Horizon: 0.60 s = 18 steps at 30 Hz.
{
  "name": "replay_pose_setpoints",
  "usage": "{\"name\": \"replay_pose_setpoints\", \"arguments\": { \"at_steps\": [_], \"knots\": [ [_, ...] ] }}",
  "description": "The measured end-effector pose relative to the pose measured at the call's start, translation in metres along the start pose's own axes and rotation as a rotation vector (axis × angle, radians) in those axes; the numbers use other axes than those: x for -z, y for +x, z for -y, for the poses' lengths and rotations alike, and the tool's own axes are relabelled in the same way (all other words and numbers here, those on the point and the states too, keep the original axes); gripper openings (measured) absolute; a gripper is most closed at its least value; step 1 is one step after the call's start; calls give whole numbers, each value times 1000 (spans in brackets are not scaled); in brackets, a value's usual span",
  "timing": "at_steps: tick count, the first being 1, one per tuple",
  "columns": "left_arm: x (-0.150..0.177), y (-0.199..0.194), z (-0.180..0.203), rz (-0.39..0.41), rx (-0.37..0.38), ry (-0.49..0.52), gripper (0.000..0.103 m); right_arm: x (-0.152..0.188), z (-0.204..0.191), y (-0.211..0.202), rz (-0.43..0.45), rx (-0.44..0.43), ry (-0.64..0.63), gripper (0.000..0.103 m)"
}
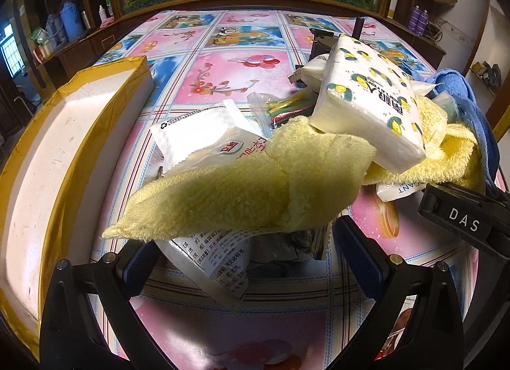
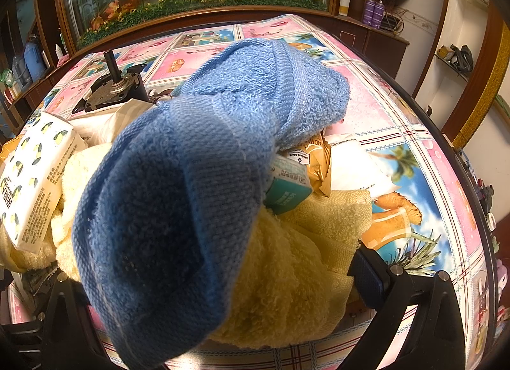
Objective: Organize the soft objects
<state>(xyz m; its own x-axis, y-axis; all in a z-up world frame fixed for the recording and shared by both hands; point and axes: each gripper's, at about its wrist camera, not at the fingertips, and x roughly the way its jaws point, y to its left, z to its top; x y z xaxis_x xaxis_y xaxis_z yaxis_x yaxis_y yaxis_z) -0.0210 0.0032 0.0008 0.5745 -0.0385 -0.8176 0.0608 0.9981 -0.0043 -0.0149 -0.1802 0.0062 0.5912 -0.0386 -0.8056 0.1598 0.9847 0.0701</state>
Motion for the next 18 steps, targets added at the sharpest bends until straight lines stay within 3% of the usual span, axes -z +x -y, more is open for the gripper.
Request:
{"name": "replay_pose_setpoints", "arguments": {
  "at_steps": [18],
  "knots": [
    [-1,1,-1,-5,-3,-11,103,0,0,1,0,8,9,103]
  ]
}}
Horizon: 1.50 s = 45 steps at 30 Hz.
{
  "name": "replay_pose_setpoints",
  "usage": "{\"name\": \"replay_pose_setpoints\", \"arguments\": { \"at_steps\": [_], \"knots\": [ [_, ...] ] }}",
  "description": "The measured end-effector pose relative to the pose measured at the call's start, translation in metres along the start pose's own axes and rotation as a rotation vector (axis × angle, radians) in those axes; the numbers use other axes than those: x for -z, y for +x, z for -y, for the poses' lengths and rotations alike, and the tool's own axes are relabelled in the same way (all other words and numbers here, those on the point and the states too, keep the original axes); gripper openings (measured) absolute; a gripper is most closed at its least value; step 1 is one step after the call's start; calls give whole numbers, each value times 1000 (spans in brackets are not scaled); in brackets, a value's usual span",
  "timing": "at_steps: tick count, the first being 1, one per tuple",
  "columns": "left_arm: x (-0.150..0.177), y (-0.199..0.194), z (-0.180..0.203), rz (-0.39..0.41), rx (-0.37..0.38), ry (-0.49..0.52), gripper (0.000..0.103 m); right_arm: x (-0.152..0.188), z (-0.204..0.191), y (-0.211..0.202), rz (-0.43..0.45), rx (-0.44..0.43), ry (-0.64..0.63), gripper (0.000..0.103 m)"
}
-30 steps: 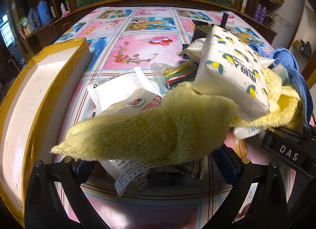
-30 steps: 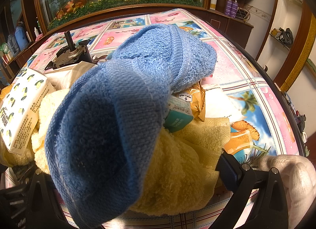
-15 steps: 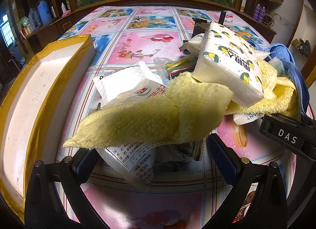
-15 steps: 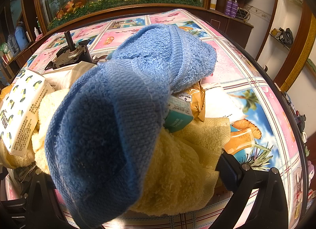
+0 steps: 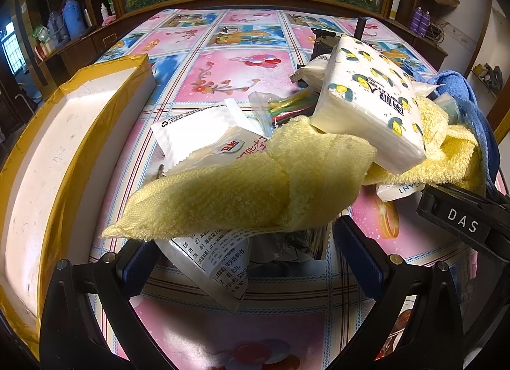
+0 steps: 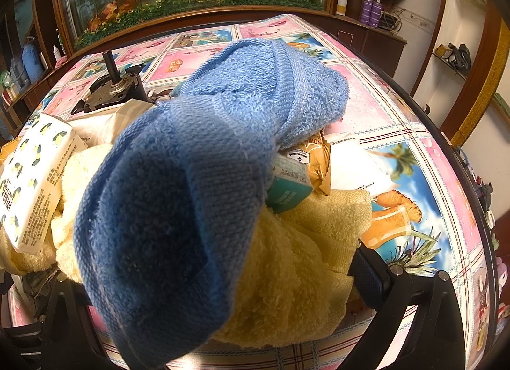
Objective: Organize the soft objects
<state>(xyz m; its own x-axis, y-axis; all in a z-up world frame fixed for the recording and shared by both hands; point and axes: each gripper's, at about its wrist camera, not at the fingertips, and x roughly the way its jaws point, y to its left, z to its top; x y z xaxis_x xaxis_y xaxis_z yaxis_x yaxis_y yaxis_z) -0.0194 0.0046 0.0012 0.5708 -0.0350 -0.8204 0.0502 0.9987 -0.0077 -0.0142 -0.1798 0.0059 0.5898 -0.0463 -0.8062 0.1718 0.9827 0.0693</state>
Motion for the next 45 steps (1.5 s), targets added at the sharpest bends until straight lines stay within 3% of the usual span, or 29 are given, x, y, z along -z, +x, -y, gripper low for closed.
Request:
{"name": "replay_pose_setpoints", "arguments": {
  "at_steps": [3,6,10,15,18,21,25,30,31,35,40,42,45],
  "knots": [
    [0,0,0,0,0,0,103,1,-1,0,0,-7,-6,103],
    [0,0,0,0,2,-1,103,5,-7,-4,-18,-67,-86,103],
    [0,0,0,0,-1,0,103,10,-2,-9,-81,-63,-87,103],
    [0,0,2,-2,-2,4,103,13,5,-10,-77,-81,-121,103],
    [3,-6,0,-28,52,22,101,15,8,-12,-78,-100,-151,103],
    [9,-31,-15,-48,217,-52,97,23,19,-22,-103,-96,-138,102],
    [10,-78,-35,63,286,-35,97,33,40,-55,-21,-129,-129,102],
    [4,-114,-67,176,310,-46,97,27,71,-105,336,-230,-2,103],
    [3,-116,-69,188,300,-41,97,22,74,-103,354,-240,14,103],
    [9,-112,-69,153,261,-2,97,-4,70,-62,235,-256,53,103],
    [18,-94,-47,112,208,105,97,3,73,-55,232,-280,87,102],
    [9,-91,-37,112,234,119,97,5,74,-61,257,-266,88,103],
    [-16,-93,-15,149,320,133,97,6,74,-55,221,-283,90,103]
  ]
}}
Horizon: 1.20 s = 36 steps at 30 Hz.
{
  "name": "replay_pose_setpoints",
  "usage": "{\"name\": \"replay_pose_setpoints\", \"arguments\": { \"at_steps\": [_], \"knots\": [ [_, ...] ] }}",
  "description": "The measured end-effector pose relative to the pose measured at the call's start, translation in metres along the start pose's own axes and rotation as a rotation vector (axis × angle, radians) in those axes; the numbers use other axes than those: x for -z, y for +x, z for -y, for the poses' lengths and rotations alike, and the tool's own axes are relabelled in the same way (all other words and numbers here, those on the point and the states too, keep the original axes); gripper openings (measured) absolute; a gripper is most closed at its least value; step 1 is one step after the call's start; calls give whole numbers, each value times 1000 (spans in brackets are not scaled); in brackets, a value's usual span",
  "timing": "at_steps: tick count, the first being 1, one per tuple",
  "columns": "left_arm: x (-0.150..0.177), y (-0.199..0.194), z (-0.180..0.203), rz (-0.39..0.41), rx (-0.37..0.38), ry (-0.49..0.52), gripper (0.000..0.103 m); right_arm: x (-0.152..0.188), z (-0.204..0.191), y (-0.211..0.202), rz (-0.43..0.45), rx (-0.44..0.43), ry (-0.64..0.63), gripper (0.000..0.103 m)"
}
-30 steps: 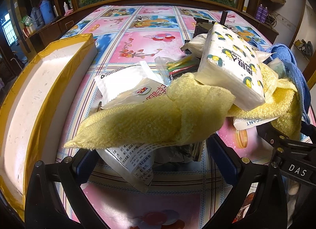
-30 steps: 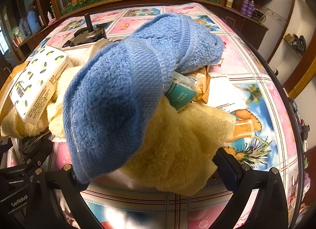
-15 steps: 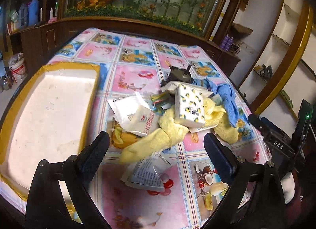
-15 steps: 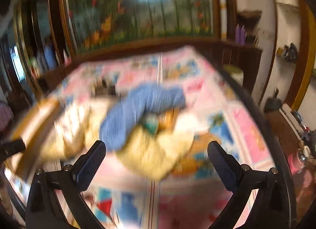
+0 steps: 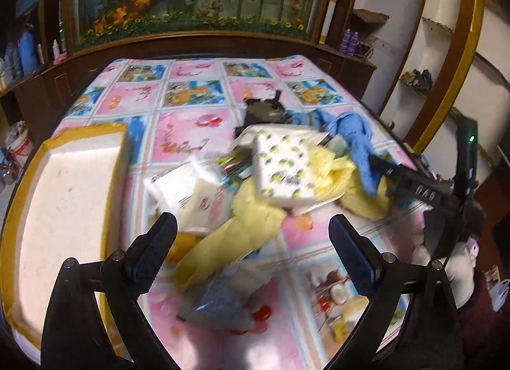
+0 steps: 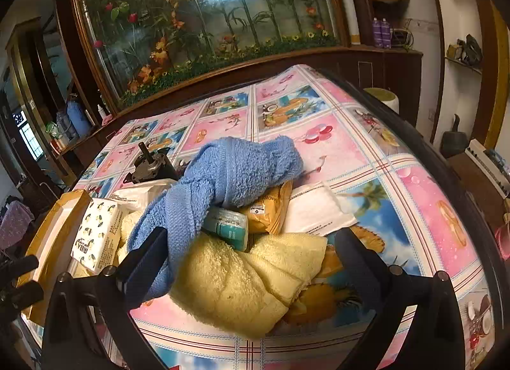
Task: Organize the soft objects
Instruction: 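Grasp the white tissue pack with the left gripper, then grasp the blue towel with the right gripper while the left gripper drops the tissue pack into the box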
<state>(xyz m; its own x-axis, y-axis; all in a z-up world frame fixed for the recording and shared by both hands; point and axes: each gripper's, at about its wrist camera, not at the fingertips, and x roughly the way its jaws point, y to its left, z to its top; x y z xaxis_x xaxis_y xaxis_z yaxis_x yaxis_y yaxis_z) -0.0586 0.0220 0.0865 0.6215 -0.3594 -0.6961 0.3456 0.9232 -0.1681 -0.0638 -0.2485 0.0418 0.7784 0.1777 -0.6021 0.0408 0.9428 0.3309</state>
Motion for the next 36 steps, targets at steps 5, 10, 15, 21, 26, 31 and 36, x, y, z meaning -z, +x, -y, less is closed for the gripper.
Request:
{"name": "replay_pose_setpoints", "arguments": {
  "at_steps": [5,10,15,21,26,31,36],
  "knots": [
    [-35,41,28,4,-15,38,97,-1,7,0,0,-3,30,103],
    [-28,85,31,-125,-47,57,51,-1,13,-1,2,-3,59,103],
    [-20,53,13,-63,54,-47,51,-1,12,-3,4,-14,59,103],
    [-7,-24,-6,66,164,-138,51,-1,12,-4,9,-10,67,103],
    [13,-93,-36,167,195,-207,51,-13,13,-19,31,-37,57,103],
    [28,-141,-62,248,165,-249,51,-56,1,-9,-71,-118,68,103],
    [38,-176,-74,309,91,-240,51,-75,-11,53,-223,38,35,95]
  ]
}}
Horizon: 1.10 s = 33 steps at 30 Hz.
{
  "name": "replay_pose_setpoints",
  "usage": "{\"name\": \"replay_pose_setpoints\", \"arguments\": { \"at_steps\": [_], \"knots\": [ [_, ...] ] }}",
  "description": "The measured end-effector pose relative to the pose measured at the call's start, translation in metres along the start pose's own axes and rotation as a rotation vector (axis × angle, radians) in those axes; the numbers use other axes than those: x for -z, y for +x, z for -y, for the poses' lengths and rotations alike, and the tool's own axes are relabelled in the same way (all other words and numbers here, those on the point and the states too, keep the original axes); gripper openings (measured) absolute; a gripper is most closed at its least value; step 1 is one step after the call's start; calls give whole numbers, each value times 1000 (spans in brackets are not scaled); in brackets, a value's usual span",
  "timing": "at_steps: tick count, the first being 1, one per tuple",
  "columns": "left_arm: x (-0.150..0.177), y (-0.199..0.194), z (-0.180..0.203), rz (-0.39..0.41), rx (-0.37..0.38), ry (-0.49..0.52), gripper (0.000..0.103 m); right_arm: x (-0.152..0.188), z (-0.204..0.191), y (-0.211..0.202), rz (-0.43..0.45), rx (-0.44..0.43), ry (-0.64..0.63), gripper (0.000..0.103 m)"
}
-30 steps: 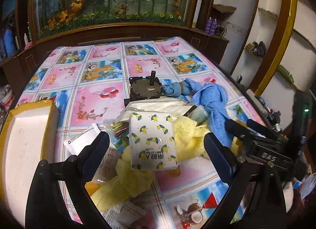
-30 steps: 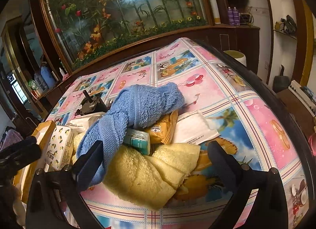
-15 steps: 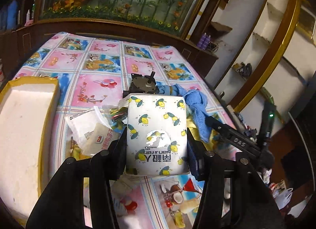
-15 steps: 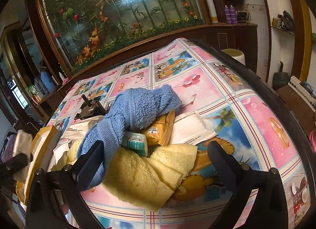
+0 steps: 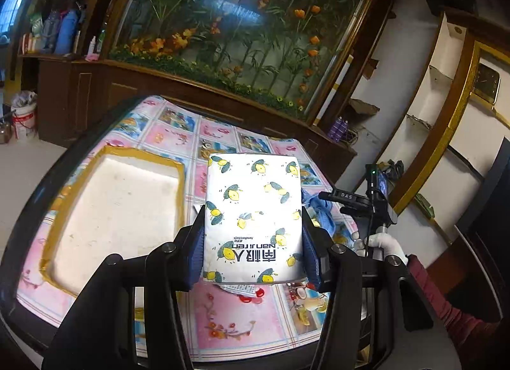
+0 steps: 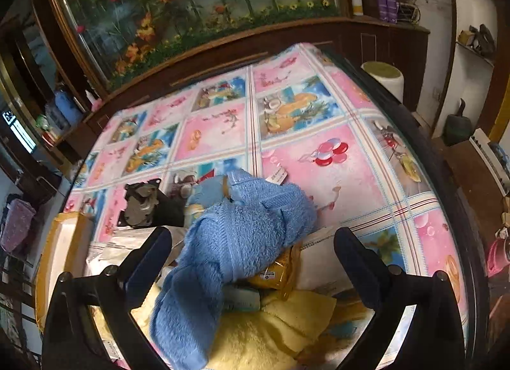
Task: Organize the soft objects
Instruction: 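Grasp the blue towel with the right gripper while the left gripper drops the tissue pack into the box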
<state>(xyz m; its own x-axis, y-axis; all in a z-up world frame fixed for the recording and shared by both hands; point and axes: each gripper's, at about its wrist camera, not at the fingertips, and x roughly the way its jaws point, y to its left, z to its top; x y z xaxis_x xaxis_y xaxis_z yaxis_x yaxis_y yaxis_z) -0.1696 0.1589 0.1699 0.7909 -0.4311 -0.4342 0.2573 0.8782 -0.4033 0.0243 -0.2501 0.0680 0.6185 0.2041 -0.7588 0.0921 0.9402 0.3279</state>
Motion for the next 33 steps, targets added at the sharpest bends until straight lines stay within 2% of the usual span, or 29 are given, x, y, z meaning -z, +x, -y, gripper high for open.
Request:
{"name": "replay_pose_setpoints", "arguments": {
  "at_steps": [2,3,4,5,9,13,16,19,21,23,27,30,33],
  "knots": [
    [-2,-10,-2,12,-24,6,51,1,-1,16,-70,-17,40,89],
    [-2,-15,-4,19,-33,9,51,3,-3,21,-92,-12,45,76],
    [-3,-19,-5,26,-40,11,51,5,-5,23,-98,-3,51,53],
    [-4,-21,-5,31,-45,12,51,6,-6,23,-96,-9,57,49],
    [-10,-36,-5,47,-42,24,51,11,-8,-15,2,-26,38,49],
    [-32,-58,-4,57,-1,29,51,7,-18,-74,126,-107,-9,49],
    [-62,-83,2,88,21,44,51,-1,-35,-126,206,-241,-35,49],
    [-100,-103,11,113,1,83,51,-11,-59,-173,272,-398,-71,49],
    [-125,-106,17,117,-40,132,51,-20,-82,-197,288,-505,-107,49],
    [-146,-98,22,123,-120,191,51,-32,-109,-206,268,-598,-138,49],
    [-169,-46,0,86,-225,222,51,-49,-172,-175,165,-713,-172,49],
    [-164,13,-47,12,-253,157,51,-45,-222,-111,10,-782,-173,49],
    [-144,73,-100,-78,-265,65,51,-29,-262,-42,-135,-796,-171,49]
  ]
}}
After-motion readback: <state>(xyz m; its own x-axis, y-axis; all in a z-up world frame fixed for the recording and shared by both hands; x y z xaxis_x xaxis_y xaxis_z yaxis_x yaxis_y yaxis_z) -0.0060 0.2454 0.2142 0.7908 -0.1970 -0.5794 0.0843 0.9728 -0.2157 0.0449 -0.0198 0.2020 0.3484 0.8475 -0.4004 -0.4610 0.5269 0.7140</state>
